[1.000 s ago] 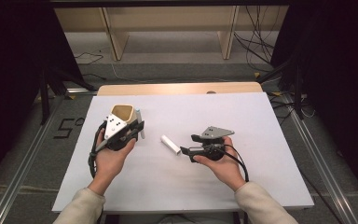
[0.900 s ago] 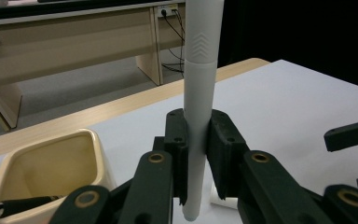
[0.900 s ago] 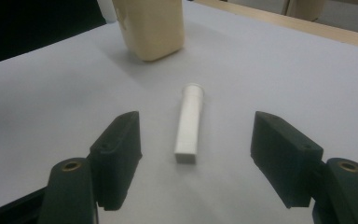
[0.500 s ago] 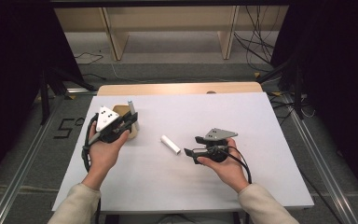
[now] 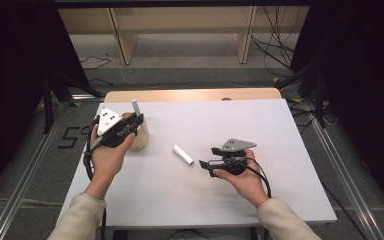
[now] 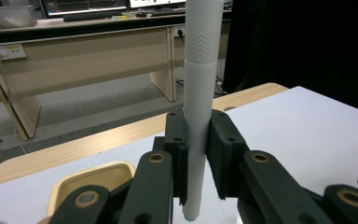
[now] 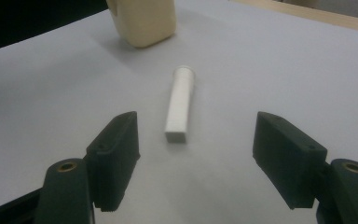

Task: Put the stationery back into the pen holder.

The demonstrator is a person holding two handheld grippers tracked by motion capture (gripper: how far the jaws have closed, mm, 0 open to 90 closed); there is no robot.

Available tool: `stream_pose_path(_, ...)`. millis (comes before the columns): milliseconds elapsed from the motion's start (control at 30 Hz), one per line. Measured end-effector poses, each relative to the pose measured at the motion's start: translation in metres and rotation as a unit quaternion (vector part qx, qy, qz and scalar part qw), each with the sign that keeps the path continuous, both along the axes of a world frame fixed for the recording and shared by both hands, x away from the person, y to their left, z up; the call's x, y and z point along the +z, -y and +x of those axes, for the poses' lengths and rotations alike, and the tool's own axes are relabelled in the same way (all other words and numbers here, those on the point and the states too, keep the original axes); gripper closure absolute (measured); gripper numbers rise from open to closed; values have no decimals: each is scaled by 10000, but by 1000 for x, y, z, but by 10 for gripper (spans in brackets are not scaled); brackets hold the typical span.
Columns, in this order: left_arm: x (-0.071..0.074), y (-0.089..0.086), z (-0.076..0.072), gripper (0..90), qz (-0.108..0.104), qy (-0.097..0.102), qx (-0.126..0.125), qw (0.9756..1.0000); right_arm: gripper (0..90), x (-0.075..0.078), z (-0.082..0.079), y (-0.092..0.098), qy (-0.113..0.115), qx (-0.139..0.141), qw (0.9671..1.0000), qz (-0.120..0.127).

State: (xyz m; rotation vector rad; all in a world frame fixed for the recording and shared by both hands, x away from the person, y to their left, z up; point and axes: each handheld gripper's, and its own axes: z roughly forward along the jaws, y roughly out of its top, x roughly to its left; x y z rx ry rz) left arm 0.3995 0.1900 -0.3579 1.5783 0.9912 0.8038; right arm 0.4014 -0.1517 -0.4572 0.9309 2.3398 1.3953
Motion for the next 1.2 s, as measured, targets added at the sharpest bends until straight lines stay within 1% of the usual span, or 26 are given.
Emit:
stream_pose_path(267,1,-5,3,786,35,12,72,10000,316,-1,0,1,5,-8,10000,-18)
stream_pose_path(700,-3,-13,15,786,61,67,302,9995,308,-2,0,1,-21,-6,10000,-25)
stream_pose_path(933,-7,-17,22,785,125,98,417,9990,306,-2,-1,2,-60,-33,10000,-19)
stream_pose_path(1200,-15,-22,27,785,93,67,492,9987,306,-3,-1,2,-58,-17,10000,-23)
